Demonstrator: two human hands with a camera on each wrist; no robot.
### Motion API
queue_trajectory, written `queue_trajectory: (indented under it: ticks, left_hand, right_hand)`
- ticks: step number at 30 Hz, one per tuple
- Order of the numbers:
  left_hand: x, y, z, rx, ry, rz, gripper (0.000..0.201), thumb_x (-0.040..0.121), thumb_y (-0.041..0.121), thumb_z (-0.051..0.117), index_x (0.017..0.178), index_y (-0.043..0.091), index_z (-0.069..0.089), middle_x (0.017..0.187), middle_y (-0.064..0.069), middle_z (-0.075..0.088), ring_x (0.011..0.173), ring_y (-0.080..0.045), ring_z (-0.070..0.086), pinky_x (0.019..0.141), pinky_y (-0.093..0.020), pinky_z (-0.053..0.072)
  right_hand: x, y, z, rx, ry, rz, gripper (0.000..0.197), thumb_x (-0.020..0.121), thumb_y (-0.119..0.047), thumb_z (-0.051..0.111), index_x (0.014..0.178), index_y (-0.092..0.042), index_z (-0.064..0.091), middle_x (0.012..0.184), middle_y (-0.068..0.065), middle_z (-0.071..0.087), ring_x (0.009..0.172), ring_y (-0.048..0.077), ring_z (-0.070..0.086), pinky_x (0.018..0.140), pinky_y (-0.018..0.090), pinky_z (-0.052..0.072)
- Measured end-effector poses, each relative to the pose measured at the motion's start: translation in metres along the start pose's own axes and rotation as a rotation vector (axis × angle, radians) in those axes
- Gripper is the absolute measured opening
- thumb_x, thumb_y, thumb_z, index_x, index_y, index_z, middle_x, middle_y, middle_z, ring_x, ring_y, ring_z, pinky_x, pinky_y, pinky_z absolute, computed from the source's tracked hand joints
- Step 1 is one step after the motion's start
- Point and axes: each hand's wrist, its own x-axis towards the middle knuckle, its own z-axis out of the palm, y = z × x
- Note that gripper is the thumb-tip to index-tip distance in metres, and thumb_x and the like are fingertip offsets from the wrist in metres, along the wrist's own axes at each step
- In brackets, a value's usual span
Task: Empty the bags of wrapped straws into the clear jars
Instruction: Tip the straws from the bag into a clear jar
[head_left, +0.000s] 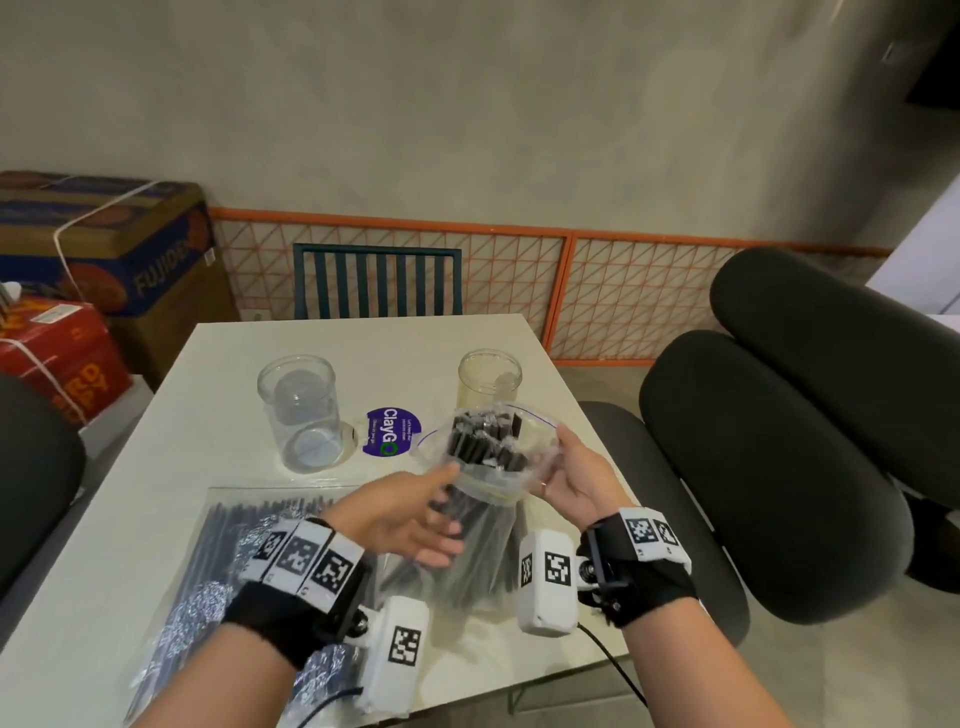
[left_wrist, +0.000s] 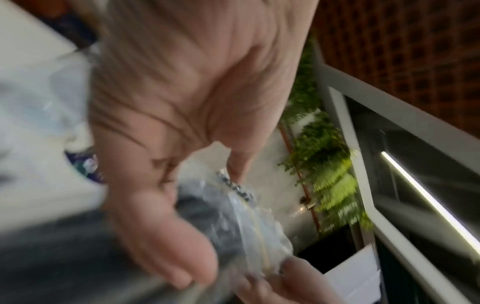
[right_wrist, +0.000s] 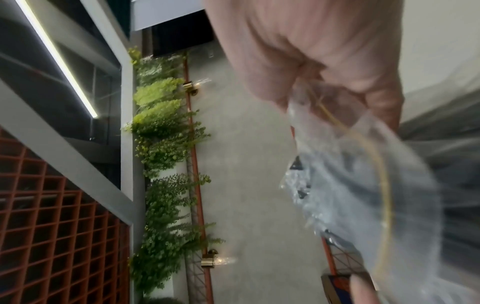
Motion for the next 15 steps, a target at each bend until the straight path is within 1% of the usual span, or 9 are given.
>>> queue_trajectory:
  ticks: [1,2,4,5,9,11,13,14,15]
  left_hand:
    - [0.004,-0.002,0.006,-0.146,-0.064,0.007,0.038,0.096,0.038,0.043,0.112,0.004,0.045,0.091,-0.017,0.057,0.079,-0.031,0.064,0.054,-0.037,0.058]
    - [0.009,-0.003,0.012,-0.262,-0.076,0.016,0.027,0.098,0.029,0.042,0.104,0.003,0.047,0.093,-0.018,0.056,0.082,-0.033,0.063,0.058,-0.04,0.059]
    - [0.016,-0.002,0.021,-0.404,-0.051,0.043,0.017,0.098,0.015,0.041,0.089,0.003,0.048,0.093,-0.02,0.055,0.084,-0.036,0.062,0.07,-0.049,0.057]
    - [0.018,-0.003,0.022,-0.466,-0.043,0.055,0.013,0.096,0.009,0.042,0.086,0.003,0.047,0.093,-0.021,0.054,0.085,-0.037,0.061,0.075,-0.051,0.055]
    - [0.018,-0.007,0.026,-0.809,-0.117,0.13,0.015,0.089,-0.007,0.039,0.08,0.004,0.043,0.107,-0.027,0.055,0.1,-0.041,0.059,0.084,-0.048,0.055]
    - [0.016,-0.012,0.028,-0.972,-0.158,0.18,0.016,0.09,-0.008,0.035,0.081,0.002,0.044,0.1,-0.031,0.061,0.099,-0.041,0.059,0.085,-0.049,0.053]
    - [0.015,-0.018,0.031,-1.013,-0.157,0.184,0.019,0.09,-0.011,0.035,0.08,0.0,0.047,0.089,-0.033,0.066,0.091,-0.039,0.064,0.08,-0.048,0.054]
    - [0.017,-0.022,0.032,-0.978,-0.139,0.172,0.018,0.089,-0.013,0.034,0.086,-0.003,0.049,0.096,-0.034,0.065,0.093,-0.039,0.065,0.083,-0.048,0.054]
    - [0.017,-0.024,0.032,-0.897,-0.078,0.161,0.02,0.089,-0.015,0.034,0.101,-0.006,0.048,0.111,-0.033,0.059,0.097,-0.041,0.063,0.088,-0.05,0.053]
  right_hand:
    - [-0.004,0.001,0.0,-0.013,-0.054,-0.005,0.021,0.097,-0.023,0.048,0.087,-0.006,0.056,0.07,0.013,0.064,0.052,0.016,0.061,0.072,0.042,0.052]
    - [-0.01,0.002,0.002,-0.071,-0.093,-0.023,0.015,0.094,-0.018,0.052,0.086,-0.006,0.058,0.074,0.013,0.062,0.06,0.019,0.059,0.073,0.041,0.049]
    - [-0.016,0.002,0.002,-0.158,-0.137,-0.091,0.014,0.088,-0.003,0.052,0.076,-0.009,0.055,0.065,0.008,0.056,0.062,0.019,0.05,0.064,0.036,0.045]
    - [-0.016,0.003,0.001,-0.181,-0.156,-0.116,0.015,0.086,0.002,0.05,0.078,-0.01,0.054,0.064,0.007,0.055,0.061,0.018,0.051,0.061,0.034,0.045]
    - [-0.015,0.001,-0.013,-0.078,-0.222,-0.106,0.032,0.086,0.004,0.052,0.11,-0.017,0.05,0.08,0.008,0.062,0.067,0.02,0.058,0.062,0.034,0.049]
    - [-0.015,0.003,-0.02,0.043,-0.231,-0.067,0.029,0.086,0.007,0.047,0.109,-0.012,0.047,0.079,0.009,0.063,0.065,0.018,0.062,0.073,0.039,0.05]
    - [-0.015,0.008,-0.026,0.182,-0.213,-0.018,0.025,0.079,0.014,0.038,0.092,-0.006,0.045,0.067,0.009,0.057,0.058,0.018,0.058,0.086,0.044,0.045]
    - [-0.015,0.012,-0.027,0.237,-0.188,0.018,0.026,0.075,0.015,0.033,0.088,-0.005,0.043,0.065,0.01,0.052,0.055,0.019,0.055,0.093,0.048,0.042]
    - [-0.016,0.015,-0.027,0.27,-0.159,0.039,0.026,0.071,0.013,0.031,0.086,-0.004,0.042,0.064,0.009,0.047,0.053,0.019,0.052,0.098,0.052,0.04]
